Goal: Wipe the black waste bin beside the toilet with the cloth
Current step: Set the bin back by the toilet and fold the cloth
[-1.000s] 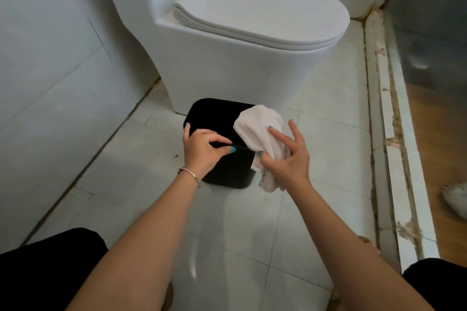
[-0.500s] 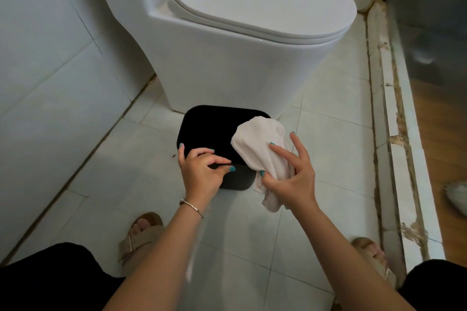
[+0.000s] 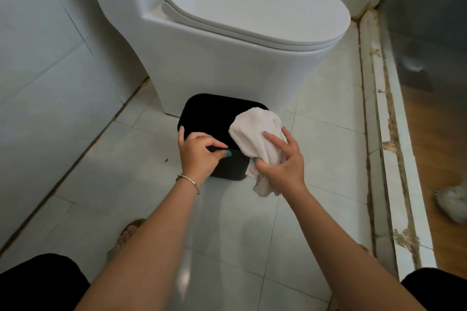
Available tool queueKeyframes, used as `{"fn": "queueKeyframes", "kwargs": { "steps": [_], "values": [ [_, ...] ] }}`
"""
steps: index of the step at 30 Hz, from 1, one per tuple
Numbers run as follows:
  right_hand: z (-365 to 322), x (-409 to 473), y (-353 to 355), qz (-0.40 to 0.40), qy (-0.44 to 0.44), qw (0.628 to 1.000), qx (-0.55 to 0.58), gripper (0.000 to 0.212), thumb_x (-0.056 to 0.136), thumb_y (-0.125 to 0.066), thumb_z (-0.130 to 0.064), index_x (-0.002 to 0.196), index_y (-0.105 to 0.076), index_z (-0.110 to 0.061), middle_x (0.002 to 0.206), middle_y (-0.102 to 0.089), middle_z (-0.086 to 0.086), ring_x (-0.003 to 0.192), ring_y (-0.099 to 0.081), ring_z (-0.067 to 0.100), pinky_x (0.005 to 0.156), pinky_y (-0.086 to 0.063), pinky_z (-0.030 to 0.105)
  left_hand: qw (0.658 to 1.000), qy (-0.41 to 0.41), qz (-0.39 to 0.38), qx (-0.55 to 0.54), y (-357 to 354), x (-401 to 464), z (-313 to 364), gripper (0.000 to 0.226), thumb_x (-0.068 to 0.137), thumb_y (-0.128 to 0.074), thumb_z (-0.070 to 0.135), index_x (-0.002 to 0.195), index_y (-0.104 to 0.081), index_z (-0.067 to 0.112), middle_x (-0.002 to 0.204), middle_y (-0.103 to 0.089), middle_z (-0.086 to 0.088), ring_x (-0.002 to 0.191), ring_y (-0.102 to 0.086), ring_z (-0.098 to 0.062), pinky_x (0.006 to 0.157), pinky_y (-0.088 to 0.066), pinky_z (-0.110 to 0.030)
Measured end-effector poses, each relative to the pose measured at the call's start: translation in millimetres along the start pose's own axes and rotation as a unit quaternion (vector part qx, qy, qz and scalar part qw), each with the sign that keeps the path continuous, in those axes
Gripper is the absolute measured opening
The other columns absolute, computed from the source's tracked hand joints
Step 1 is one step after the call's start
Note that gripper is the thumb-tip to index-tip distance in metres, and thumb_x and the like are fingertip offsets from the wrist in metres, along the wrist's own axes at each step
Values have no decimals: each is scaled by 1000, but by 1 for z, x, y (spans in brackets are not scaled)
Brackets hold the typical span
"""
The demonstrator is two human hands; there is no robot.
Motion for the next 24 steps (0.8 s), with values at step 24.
{"fn": "queueKeyframes", "kwargs": {
  "steps": [24],
  "values": [
    [8, 48, -15, 9, -58, 994, 88, 58, 65, -81, -14, 96, -66, -60, 136, -44, -10, 117, -45, 9, 81, -40, 7, 984, -48, -147, 83, -22, 53, -15, 32, 67, -74, 58, 96, -68, 45, 122, -58, 10, 129, -37, -8, 115, 9, -36]
  ]
}}
Point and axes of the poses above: each hand's wrist, its own x-axis towards the middle knuckle, its own y-axis out of the back of the hand, z = x × y, the point moved 6 cm from there along x, towards the middle knuckle
